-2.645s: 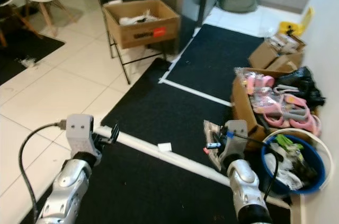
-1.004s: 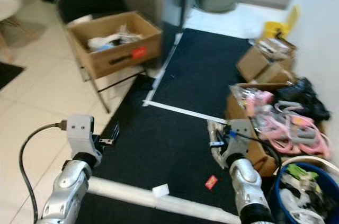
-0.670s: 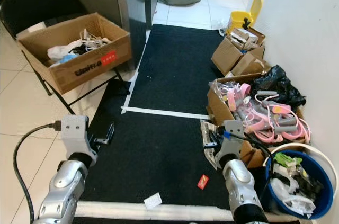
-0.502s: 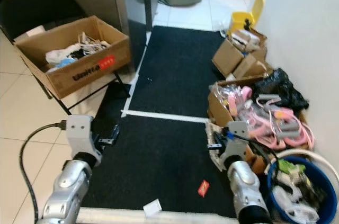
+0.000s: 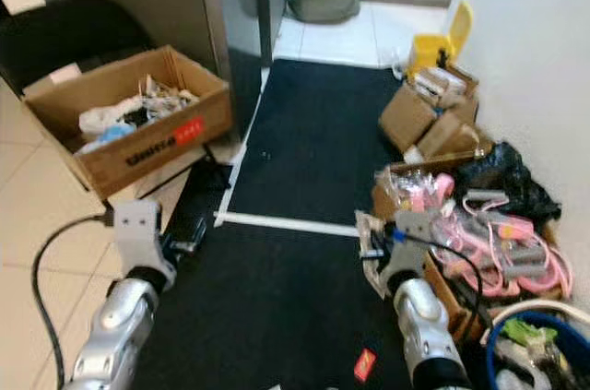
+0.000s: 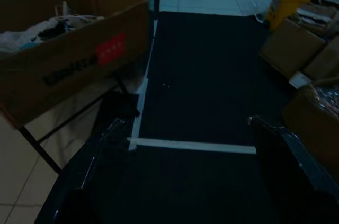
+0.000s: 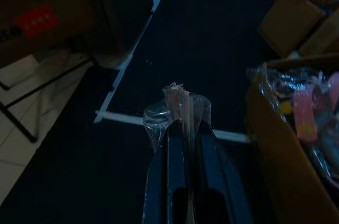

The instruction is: Picking trash to rubbish bin

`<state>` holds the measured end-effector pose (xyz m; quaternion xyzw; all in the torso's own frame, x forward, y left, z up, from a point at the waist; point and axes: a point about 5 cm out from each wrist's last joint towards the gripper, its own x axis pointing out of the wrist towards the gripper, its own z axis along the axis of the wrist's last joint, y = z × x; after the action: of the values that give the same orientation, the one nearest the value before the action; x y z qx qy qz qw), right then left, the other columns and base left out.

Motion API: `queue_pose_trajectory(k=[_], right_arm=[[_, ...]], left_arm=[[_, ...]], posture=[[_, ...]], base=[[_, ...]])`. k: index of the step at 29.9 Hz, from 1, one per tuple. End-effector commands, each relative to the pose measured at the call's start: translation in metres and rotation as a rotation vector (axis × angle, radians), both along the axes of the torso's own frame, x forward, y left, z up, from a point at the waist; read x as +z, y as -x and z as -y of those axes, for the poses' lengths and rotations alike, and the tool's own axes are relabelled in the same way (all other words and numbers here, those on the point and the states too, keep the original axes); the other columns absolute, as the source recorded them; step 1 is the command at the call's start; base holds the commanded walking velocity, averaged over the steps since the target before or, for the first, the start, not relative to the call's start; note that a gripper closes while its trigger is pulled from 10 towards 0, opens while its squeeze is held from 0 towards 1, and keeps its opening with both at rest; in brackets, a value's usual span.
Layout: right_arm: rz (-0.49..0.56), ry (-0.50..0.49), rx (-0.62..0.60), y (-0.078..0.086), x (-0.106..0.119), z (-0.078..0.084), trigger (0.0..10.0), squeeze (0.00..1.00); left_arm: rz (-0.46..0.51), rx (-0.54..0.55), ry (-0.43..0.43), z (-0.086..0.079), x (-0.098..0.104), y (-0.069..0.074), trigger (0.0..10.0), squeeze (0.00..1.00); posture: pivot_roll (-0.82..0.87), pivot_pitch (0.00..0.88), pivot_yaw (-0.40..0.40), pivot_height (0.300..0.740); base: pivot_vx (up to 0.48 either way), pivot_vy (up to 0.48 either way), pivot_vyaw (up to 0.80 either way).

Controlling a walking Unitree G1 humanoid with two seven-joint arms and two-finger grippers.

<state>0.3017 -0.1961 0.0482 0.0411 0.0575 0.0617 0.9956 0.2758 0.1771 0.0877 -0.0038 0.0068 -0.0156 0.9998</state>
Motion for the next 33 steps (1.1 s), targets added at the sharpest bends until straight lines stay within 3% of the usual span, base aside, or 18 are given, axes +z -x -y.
queue_pose_trajectory(k=[1, 33], right_arm=[[-0.027, -0.007, -0.002, 0.0045, -0.0072, -0.0029, 10.0, 0.0], [-0.03, 0.053, -0.027, 0.0023, -0.0075, -0.0005, 10.0, 0.0]], left_arm=[[-0.024, 0.008, 0.001, -0.0032, -0.0044, 0.0041, 10.0, 0.0], [-0.024, -0.001, -0.002, -0.0025, -0.0032, 0.0021, 10.0, 0.0]], posture=[[0.05, 0.122, -0.03, 0.74], [0.06, 0.109, -0.027, 0.74]], base=[[0.36, 0.0, 0.0], [0.36, 0.0, 0.0]])
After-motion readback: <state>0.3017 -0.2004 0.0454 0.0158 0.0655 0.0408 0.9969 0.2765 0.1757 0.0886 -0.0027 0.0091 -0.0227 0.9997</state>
